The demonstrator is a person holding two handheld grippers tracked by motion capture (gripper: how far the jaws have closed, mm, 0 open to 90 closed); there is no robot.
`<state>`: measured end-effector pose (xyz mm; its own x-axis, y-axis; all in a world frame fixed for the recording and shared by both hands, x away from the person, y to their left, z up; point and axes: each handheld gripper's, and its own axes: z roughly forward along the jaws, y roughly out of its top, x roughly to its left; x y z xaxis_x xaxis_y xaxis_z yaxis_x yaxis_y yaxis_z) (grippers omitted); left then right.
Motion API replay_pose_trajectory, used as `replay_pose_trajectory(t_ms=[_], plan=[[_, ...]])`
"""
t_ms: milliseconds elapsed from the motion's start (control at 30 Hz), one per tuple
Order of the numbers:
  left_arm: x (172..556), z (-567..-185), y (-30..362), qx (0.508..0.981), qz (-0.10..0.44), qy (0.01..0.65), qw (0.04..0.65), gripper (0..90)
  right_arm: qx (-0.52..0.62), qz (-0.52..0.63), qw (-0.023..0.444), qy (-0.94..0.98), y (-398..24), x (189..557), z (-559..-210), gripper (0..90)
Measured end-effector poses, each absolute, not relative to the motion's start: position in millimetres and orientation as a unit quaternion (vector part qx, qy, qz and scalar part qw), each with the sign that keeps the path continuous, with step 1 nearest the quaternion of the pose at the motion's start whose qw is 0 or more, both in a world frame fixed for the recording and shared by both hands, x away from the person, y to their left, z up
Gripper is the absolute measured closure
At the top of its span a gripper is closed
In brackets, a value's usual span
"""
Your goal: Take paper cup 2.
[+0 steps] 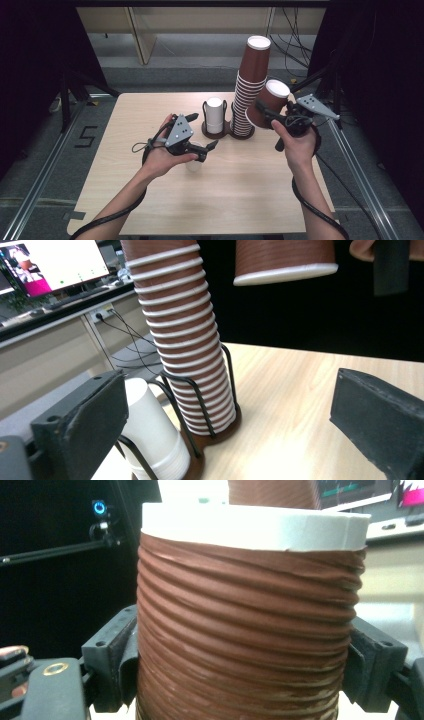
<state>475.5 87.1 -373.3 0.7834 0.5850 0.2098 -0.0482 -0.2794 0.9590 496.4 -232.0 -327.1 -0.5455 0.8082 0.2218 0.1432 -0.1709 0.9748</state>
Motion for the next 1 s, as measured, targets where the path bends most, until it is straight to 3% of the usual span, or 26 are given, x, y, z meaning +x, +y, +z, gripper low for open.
replay_pose_trajectory(t_ms=[367,600,1000], plan=[[469.1,-389.2,84.0,0.754,0.281,0.175,0.568,0.0,0.436,0.642,0.201,0.598,-206.7,496.1,-385.5,18.6],[468.0,-401.3,77.5,0.762,0.274,0.172,0.561,0.0,0.458,0.646,0.161,0.588,-197.7,493.3,-403.6,18.5],[470.6,-416.8,66.5,0.77,0.266,0.173,0.553,0.0,0.48,0.637,0.142,0.586,-193.3,490.2,-425.2,18.4]])
